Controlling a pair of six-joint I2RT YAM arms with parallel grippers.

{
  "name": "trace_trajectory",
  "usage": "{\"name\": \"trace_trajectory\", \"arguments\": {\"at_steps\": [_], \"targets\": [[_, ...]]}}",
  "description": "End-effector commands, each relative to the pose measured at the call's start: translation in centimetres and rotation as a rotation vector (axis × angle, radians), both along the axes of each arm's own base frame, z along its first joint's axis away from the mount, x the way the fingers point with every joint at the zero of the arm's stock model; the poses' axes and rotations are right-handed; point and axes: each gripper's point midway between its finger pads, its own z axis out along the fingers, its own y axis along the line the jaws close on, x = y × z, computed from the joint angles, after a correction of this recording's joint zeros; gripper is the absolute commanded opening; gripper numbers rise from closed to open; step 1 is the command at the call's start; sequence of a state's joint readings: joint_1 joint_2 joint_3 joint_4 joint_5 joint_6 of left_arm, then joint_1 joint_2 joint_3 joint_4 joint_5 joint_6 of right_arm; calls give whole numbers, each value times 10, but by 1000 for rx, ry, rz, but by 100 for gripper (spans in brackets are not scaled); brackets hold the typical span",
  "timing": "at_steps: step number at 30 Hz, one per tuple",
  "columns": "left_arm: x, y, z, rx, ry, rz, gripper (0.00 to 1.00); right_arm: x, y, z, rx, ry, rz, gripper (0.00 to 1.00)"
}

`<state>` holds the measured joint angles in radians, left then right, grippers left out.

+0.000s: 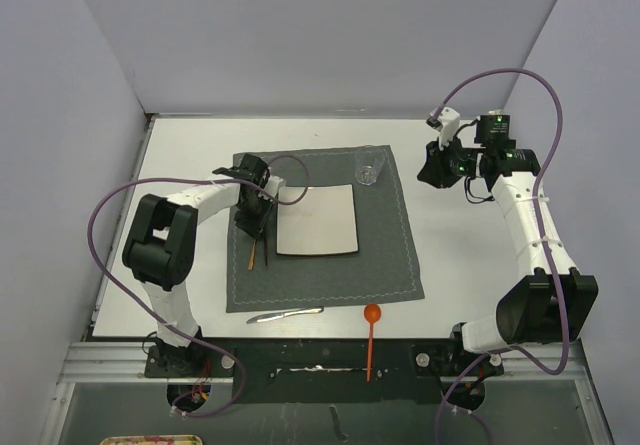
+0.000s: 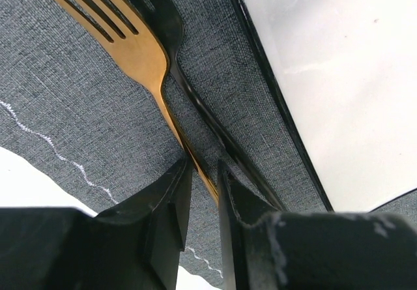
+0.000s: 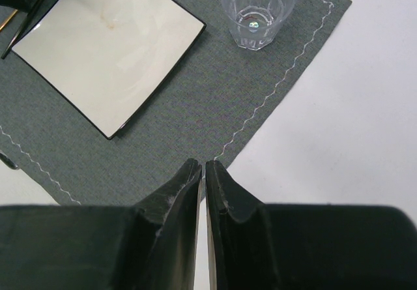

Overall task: Set the dinner table for one person
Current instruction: Adjust the fork on the napkin.

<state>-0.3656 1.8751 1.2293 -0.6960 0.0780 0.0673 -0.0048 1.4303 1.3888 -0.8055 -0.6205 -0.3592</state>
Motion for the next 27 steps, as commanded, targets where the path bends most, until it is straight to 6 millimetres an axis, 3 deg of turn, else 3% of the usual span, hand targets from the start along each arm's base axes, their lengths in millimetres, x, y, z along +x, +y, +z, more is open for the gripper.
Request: {"name": "trace_trajectory", "arguments": {"at_steps": [1,9,18,27], "targets": [[14,-4,1,-6,-39,-12,19,1,3,12,7,-56,15,11],[16,-4,13,-7,-59,-18,0,3,3,13,11,-57,17,11],[18,-1,36,9,-118,-19,0,4,5,15,21,-56,22,11],[19,10,37,51,-121,41,0,3,5,20,24,-64,22,11]]}}
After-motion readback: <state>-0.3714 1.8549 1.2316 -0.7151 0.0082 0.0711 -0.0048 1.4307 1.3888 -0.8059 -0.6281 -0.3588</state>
